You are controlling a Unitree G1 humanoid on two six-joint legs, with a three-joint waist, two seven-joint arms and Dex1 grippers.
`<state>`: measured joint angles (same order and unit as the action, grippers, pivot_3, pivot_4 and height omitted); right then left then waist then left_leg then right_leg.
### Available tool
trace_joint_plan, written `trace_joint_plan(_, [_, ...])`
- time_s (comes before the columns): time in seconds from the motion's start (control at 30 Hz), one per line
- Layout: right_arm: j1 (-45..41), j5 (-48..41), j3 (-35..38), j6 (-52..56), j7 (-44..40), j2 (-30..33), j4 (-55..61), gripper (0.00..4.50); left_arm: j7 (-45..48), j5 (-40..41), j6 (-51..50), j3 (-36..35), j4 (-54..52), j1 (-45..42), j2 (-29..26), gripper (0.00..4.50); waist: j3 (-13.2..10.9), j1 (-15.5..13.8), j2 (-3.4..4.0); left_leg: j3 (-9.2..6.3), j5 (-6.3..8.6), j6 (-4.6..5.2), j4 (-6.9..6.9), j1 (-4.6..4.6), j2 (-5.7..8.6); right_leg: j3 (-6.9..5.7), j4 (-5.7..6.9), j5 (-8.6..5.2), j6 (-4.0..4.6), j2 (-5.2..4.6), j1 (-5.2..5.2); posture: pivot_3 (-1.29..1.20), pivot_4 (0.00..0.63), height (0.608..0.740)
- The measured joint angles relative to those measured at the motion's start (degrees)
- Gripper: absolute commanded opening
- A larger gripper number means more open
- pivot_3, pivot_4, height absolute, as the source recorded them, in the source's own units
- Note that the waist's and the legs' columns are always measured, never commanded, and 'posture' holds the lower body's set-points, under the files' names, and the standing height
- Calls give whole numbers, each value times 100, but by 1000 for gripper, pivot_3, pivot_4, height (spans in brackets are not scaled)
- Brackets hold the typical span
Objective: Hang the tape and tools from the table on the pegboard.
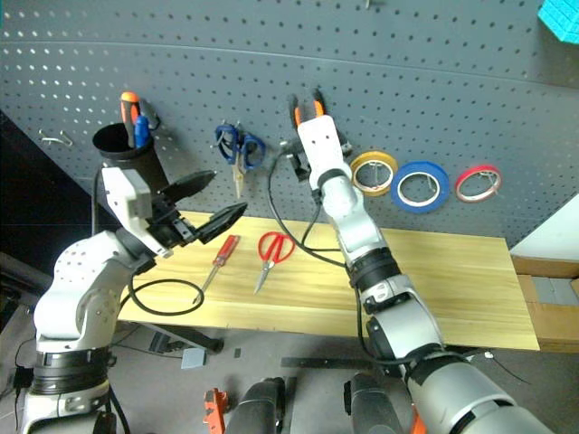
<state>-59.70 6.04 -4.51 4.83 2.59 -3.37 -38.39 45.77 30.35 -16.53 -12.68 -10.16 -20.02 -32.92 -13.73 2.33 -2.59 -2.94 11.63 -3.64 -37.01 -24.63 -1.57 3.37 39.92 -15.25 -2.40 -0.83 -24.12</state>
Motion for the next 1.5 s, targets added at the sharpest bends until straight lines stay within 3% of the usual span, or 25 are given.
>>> trace_joint_plan(0.27, [86,-108,25,621,-78,-15,572,4484,-3,-20,28,37,24,0,64,4500,0,0,1,0,-2,0,7,-1,-5,0,-2,3,5,6,-5,0,161,740])
trace_joint_plan(0.57, [150,-1262,274,2380,-982,16,3206,4484,-22,-23,46,111,40,42,145,4500,0,0,2,-6,-1,1,10,-4,-8,-9,-7,1,6,6,-3,-2,170,740])
trace_joint_plan(0.77, [844,-1794,126,3916,-1885,1015,4524,4484,-186,-110,6,140,21,226,171,4500,1,-48,2,-8,-1,2,10,-4,-6,-11,-16,0,7,5,0,-11,180,740])
trace_joint_plan(0.97, [2216,-2792,-339,5400,-2941,1990,6031,4484,-1111,-1047,-751,814,179,491,201,4500,1,-29,4,-13,1,5,15,-4,-9,-12,-26,-1,6,10,3,-27,192,740])
trace_joint_plan(1.13, [3113,-2870,-946,5861,-2868,2124,6525,4484,-2138,-1735,-1605,1093,700,482,484,4500,1,63,4,-11,0,5,7,-3,-9,-8,-20,-2,5,13,3,-38,202,740])
trace_joint_plan(1.5, [3175,-2757,-1297,5948,-2497,1856,6739,4484,-2909,-2291,-2299,1455,2735,-543,1377,4500,1,88,3,-15,0,4,6,-4,-9,-10,-28,-2,4,17,6,-57,210,740])
